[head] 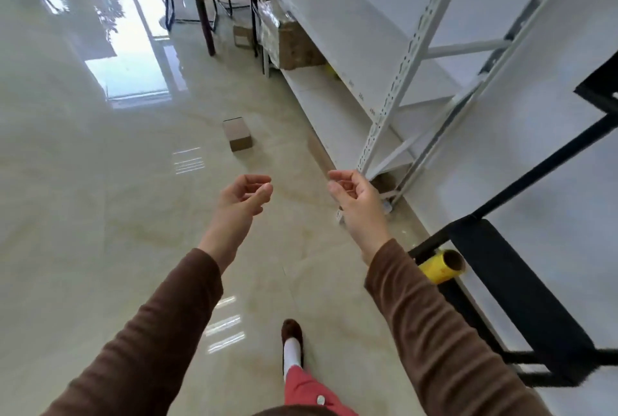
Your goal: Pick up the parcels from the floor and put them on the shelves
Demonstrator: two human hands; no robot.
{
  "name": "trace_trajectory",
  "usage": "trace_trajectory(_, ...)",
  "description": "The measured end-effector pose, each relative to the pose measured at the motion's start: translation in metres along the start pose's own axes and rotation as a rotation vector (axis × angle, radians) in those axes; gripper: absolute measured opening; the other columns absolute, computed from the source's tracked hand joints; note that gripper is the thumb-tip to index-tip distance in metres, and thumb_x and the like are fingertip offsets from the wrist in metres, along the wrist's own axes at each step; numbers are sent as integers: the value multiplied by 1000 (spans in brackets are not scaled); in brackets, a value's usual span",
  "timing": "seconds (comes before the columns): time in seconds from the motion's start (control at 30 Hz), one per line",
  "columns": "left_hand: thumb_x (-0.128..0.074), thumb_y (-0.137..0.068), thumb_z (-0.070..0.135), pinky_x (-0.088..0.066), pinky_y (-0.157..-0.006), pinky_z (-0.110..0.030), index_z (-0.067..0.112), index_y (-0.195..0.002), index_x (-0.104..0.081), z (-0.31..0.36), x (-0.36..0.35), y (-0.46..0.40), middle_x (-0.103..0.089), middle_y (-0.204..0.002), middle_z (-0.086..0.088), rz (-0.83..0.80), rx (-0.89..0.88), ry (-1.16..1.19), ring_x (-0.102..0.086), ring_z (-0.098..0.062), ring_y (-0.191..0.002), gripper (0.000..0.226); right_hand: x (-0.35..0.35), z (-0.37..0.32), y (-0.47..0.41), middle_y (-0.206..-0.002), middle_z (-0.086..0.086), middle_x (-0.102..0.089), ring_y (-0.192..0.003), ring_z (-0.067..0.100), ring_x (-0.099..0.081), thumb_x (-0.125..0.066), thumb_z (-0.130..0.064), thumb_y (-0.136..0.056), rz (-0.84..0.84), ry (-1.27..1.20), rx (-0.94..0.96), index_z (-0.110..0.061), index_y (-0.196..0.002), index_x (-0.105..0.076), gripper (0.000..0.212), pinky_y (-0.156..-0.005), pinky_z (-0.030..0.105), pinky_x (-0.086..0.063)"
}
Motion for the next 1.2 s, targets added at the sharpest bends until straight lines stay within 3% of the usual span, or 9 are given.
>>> trace_trajectory(0.2, -65, -99, 19, -52, -87, -35, 26, -101, -73, 21, 57, -113, -69, -107, -7, 122, 30, -10, -66, -17, -95, 10, -82, -15, -130, -91, -4, -58, -81, 8, -51, -62, -18, -97, -110, -37, -17, -17, -112, -69, 17, -77, 21, -46)
trace_trajectory(0.3, -64, -100, 21, -53, -88, -35, 23, -105, -73, 30, 96, -158, -71, -107, -6, 180, 48, -8, -67, -16, -95, 11, -142, -26, -186, -94, -5, -61, -82, 8, -53, -62, -17, -97, -194, -52, -33, -19, -111, -68, 15, -77, 22, -46)
trace_trajectory(0.53, -64, -100, 21, -53, -85, -33, 24, -104, -74, 25, 203, -285, -71, -108, -5, 288, 86, 18, -68, -15, -94, 11, -285, -50, -302, -98, 1, -62, -83, 9, -56, -61, -12, -98, -297, -60, -35, -6, -123, -64, 26, -79, 19, -49)
trace_trajectory(0.83, -63, -100, 20, -52, -84, -31, 20, -107, -72, 49, 333, -482, -68, -107, -8, 263, 128, -16, -66, -17, -95, 11, -450, -93, -454, -104, 3, -62, -88, 11, -57, -61, -14, -98, -274, -67, -92, -11, -123, -63, 26, -87, 27, -49)
trace_trajectory(1.1, -63, -100, 19, -52, -85, -31, 22, -107, -72, 74, 369, -674, -69, -105, -5, 118, 128, -62, -66, -17, -95, 11, -519, -111, -611, -96, 1, -59, -83, 13, -55, -61, -16, -98, -153, -74, -98, -13, -119, -64, 21, -73, 19, -49)
trace_trajectory(1.2, -63, -100, 19, -51, -85, -32, 23, -106, -72, 86, 379, -753, -67, -105, -5, 94, 123, -86, -65, -17, -95, 11, -543, -109, -678, -95, -1, -61, -86, 13, -58, -61, -17, -96, -121, -80, -105, -17, -115, -65, 19, -84, 30, -52)
Point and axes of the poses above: each hand's wrist, its own y-axis away from the middle knuckle, its own x-axis out of the back of the hand, z = x × y, the point moved 10 cm from there along -y, towards the middle knuckle
